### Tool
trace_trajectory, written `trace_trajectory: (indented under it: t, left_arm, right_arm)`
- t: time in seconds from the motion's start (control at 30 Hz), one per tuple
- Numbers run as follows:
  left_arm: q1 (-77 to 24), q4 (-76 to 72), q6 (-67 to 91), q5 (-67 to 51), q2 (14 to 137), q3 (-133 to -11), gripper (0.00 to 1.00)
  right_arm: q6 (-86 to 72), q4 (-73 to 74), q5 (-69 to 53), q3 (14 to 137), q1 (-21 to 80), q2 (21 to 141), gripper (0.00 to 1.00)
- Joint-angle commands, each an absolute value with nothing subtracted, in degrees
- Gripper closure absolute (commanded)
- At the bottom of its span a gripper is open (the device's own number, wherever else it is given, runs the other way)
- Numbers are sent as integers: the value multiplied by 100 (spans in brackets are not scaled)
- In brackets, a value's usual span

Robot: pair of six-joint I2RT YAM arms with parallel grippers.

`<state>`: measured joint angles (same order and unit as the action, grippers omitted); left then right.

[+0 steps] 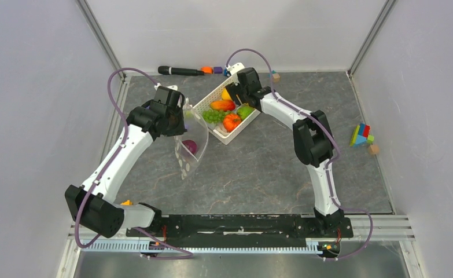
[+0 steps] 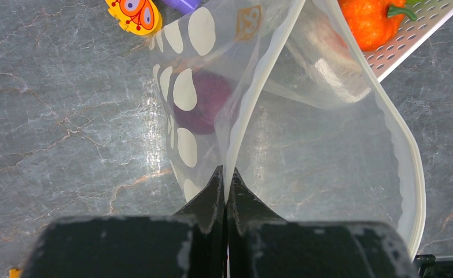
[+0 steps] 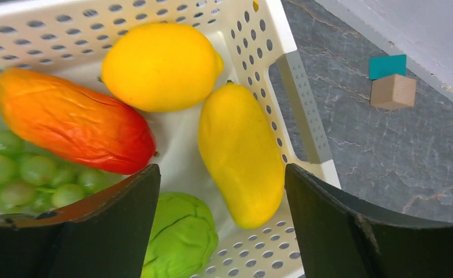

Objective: Place the food in the zip-top bag and seal the zipper
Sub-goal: Pick up the fake fruit from the bin.

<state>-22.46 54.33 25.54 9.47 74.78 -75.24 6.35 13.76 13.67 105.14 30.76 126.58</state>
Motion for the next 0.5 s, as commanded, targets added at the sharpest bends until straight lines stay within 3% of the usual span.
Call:
trace_trajectory:
  t: [0.0,0.47]
  left_arm:
    - [-2207,5438,2408,1009,7420,-7596,98]
    - [-2200,5438,2399,949,7475,-7594,98]
  right_arm:
    - [1332,918,1515,10819,3041,12915,17]
    - [1720,395,2334,10936,3006,13776,24]
